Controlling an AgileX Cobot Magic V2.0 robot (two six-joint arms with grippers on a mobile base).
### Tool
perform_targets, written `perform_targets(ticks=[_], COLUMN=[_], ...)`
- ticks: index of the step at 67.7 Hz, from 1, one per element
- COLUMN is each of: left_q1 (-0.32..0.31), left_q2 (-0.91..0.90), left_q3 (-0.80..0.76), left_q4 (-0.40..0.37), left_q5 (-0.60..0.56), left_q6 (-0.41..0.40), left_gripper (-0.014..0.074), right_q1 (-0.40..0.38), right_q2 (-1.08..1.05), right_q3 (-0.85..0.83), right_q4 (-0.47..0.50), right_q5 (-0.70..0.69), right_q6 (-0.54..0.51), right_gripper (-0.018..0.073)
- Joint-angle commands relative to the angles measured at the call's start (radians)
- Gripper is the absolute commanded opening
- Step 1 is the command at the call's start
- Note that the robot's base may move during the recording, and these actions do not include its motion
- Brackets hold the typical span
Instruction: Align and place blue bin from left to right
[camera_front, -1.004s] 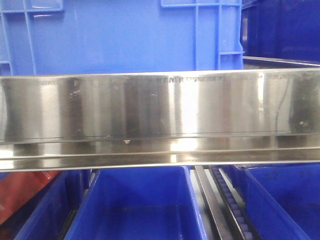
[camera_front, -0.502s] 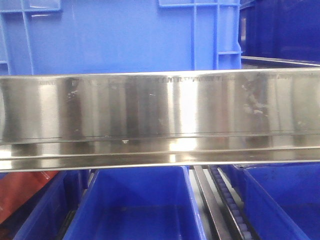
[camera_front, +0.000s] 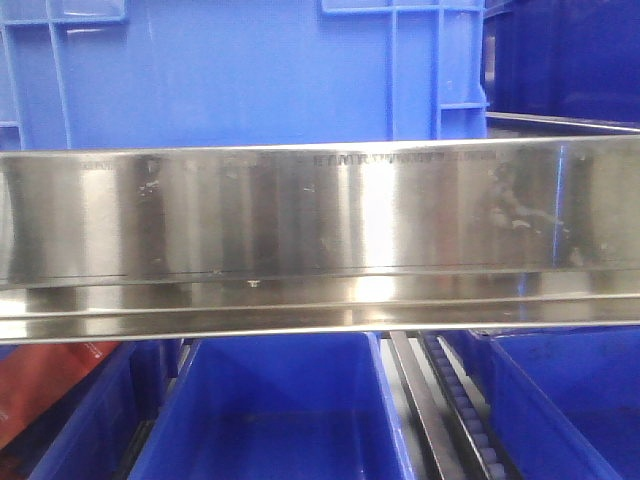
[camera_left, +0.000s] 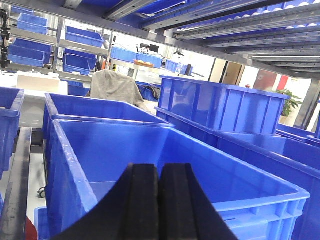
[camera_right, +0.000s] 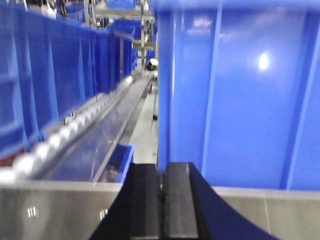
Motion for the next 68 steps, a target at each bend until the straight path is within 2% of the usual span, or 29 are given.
perform_targets(ticks=[1,12,22,43,68], left_q1=[-0.004,-0.004,-0.004,-0.004,-0.004], left_q2=[-0.003,-0.003,-0.003,-0.003,-0.003], left_q3=[-0.002,-0.002,-0.002,-0.002,-0.002], left_q4=[0.007,0.007,0.007,0.007,0.007], left_q5=[-0.026,-0.026,-0.026,-0.026,-0.026], left_q6=[0.001,0.001,0.001,0.001,0.001], left_gripper=[-0.0111,-0.0111,-0.0111,-0.0111,-0.0111], right_q1=[-0.004,-0.006,-0.006,-0.044,-0.045], right_q2=[-0.03,-0.079,-0.079,-0.079,-0.079], right_q3=[0.029,0.082,0.115,0.115,0.115], right_q4=[0.004,0.004,0.004,0.004,0.004], right_q5=[-0.049,-0.073,-0.18,-0.168,-0.109], right_q6=[-0.007,-0.007,-0.007,-0.005,-0.005], right_gripper=[-0.0085,-0.0085,-0.0085,-0.0085,-0.0085])
